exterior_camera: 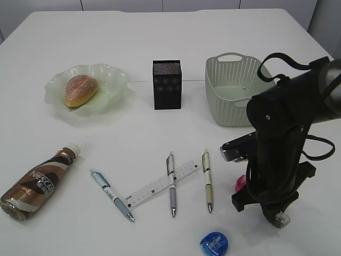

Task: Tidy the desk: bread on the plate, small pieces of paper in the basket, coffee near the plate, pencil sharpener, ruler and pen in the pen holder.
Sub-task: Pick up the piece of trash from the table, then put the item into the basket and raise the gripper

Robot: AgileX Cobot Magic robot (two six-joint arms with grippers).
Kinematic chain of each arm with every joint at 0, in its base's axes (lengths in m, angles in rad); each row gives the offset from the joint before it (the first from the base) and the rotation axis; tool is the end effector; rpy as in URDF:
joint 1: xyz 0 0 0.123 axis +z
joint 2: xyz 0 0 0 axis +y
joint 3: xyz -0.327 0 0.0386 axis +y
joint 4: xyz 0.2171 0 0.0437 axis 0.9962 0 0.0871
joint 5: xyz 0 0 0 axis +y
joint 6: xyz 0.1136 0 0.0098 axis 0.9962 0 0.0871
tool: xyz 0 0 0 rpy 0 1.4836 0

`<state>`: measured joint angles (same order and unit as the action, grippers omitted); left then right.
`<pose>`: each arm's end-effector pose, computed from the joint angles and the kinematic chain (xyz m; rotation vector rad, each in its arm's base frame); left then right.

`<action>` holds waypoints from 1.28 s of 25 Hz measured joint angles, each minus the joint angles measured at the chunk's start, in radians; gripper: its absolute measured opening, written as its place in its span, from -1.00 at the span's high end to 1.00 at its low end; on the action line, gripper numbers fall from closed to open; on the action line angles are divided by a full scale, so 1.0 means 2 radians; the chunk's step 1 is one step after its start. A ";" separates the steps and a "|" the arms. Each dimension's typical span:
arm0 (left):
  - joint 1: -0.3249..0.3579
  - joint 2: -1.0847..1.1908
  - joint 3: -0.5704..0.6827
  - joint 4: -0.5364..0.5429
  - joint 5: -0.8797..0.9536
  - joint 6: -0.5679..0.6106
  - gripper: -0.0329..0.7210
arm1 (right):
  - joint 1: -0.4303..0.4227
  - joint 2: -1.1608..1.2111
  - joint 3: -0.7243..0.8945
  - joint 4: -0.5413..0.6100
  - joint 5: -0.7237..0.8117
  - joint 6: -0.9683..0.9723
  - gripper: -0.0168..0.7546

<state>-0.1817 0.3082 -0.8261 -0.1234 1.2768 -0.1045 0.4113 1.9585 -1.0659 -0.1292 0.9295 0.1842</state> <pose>-0.0459 -0.0052 0.3340 0.1108 2.2499 -0.3061 0.2901 0.1137 0.1576 0.4685 -2.9693 0.2121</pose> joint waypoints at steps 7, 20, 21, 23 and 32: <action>0.000 0.000 0.000 0.012 0.000 0.000 -0.45 | 0.000 0.000 -0.028 0.019 0.052 0.000 0.69; 0.000 0.000 0.000 0.014 0.000 -0.001 -0.44 | 0.000 -0.048 -0.144 0.051 0.135 0.000 0.70; 0.000 0.000 0.000 0.014 0.000 -0.001 -0.44 | 0.000 -0.049 -0.157 0.051 0.137 0.000 0.70; 0.000 0.000 0.000 0.014 0.000 -0.001 -0.44 | 0.000 -0.049 -0.190 0.051 0.140 0.000 0.70; 0.000 0.000 0.000 0.015 0.000 -0.001 -0.43 | 0.000 -0.049 -0.353 -0.010 0.120 0.007 0.70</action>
<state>-0.1817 0.3082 -0.8261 -0.0926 1.2768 -0.1063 0.4113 1.8604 -1.7720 -0.1499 1.1690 0.1982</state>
